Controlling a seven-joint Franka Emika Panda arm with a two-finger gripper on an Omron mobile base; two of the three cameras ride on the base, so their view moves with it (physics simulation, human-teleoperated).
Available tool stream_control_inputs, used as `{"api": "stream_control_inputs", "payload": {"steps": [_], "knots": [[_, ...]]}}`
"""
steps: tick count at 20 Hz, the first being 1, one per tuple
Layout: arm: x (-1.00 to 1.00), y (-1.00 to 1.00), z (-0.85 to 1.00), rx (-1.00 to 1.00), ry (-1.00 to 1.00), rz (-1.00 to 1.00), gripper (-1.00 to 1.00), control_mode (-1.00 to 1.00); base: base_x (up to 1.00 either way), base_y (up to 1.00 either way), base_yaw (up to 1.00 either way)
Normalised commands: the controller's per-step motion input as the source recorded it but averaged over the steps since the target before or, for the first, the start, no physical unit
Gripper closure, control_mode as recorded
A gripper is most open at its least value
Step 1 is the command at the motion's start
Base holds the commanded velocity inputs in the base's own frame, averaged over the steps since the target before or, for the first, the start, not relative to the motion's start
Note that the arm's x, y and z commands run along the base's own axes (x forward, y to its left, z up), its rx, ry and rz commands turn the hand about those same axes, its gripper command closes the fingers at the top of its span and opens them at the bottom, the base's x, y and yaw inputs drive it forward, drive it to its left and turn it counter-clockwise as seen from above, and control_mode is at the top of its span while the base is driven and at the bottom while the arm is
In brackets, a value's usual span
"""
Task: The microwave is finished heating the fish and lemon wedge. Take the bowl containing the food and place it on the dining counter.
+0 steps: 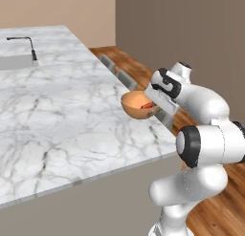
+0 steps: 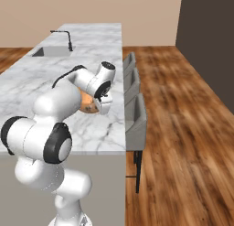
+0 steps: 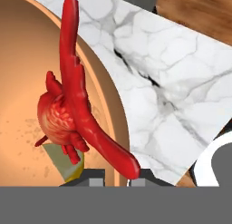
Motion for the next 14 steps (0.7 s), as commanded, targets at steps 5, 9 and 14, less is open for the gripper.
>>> {"api": "stream_control_inputs", "payload": {"steps": [5, 9, 14], "knots": [[0.83, 0.26, -0.7, 0.0, 0.0, 0.0, 1.0, -1.0, 0.0, 0.0, 0.0], [0.8, 0.25, -0.78, -0.01, 0.0, 0.0, 1.0, -1.0, 0.0, 0.0, 0.0], [0.69, 0.16, -0.72, -0.09, 0.01, 0.0, 1.0, -1.0, 0.0, 0.0, 0.0]]}}
